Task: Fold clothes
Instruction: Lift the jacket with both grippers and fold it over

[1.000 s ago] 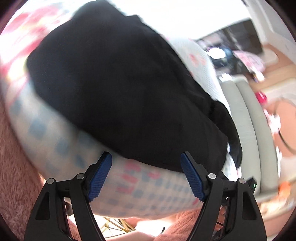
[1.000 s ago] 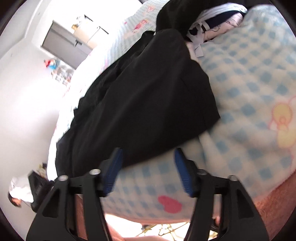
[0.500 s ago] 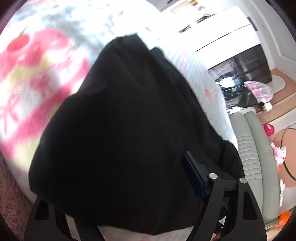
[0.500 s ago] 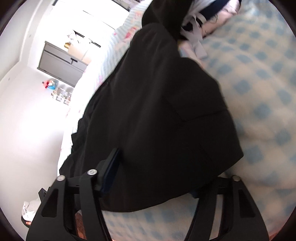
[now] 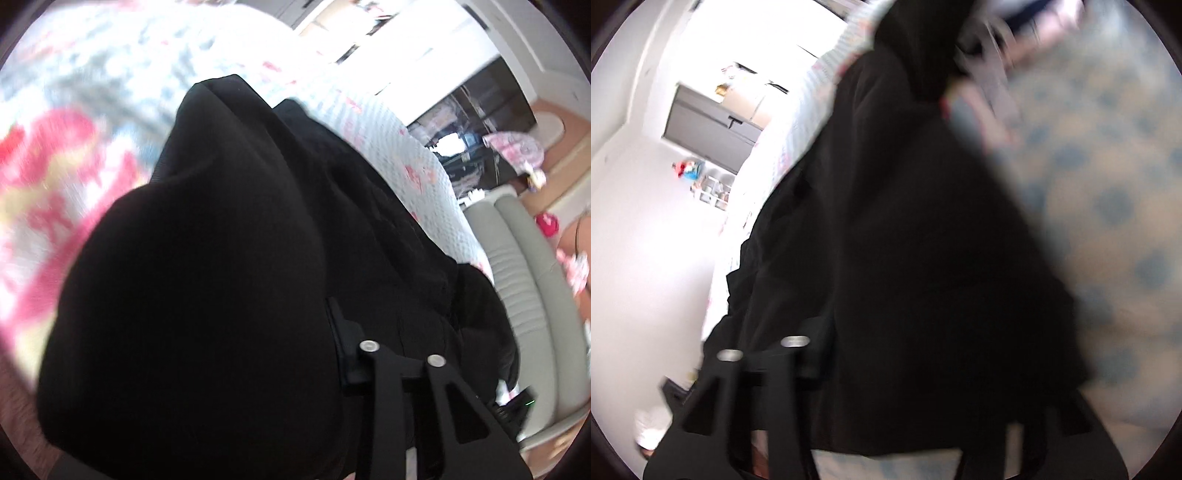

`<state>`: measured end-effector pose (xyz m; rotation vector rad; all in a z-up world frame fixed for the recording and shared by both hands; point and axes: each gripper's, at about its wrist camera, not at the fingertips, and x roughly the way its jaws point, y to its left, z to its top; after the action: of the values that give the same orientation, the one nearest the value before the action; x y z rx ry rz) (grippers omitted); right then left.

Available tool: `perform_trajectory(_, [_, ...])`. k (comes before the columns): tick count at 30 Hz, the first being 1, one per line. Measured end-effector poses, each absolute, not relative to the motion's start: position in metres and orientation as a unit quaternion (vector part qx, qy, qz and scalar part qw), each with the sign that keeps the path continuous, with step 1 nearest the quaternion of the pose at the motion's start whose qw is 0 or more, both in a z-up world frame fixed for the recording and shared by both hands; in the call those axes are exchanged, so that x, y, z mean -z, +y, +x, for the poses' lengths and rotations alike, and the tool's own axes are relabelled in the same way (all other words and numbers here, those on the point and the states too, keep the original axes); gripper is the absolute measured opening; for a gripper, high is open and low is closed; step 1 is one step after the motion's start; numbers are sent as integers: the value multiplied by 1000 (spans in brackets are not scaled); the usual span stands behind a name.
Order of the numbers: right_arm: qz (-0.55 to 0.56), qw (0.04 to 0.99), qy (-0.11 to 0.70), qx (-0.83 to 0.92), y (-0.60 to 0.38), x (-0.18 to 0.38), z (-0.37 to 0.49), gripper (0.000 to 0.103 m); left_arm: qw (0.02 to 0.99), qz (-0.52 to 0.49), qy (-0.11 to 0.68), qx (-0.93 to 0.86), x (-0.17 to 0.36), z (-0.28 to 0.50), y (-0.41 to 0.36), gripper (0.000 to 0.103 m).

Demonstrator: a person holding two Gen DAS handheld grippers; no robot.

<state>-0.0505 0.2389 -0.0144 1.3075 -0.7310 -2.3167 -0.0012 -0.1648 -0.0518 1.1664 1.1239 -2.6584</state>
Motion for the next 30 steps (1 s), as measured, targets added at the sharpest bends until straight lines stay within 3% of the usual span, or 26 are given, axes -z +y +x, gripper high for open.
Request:
perform_trajectory(2, [437,199,-230,846,233,-13,-35,20,2,365,358,859,36,8,-165,28])
perform_trajectory(9, [434,218,-208,849,253,-47,9,20,-32,373,352,858,7,45,-179,31])
perform_trajectory(12, [493,206,-216,817,257,-24,9,34,-25,419,376,826,31,55,-200,51])
perform_trajectory(14, [537,188,-228,790,264,-1,4,40,-21,445,406,798,48,62,-215,51])
perform_trajectory(17, [526,166,-216,805,275,-13,7,44,-12,443,430,787,47,79,-234,52])
perform_trajectory(20, [515,144,-204,820,285,-24,10,52,59,432,370,821,17,93,-244,66])
perform_trajectory(23, [503,122,-191,834,296,-36,13,56,108,387,297,866,-22,105,-249,68])
perform_trajectory(30, [466,90,-159,866,309,-60,14,61,1,360,223,906,-34,62,-191,70])
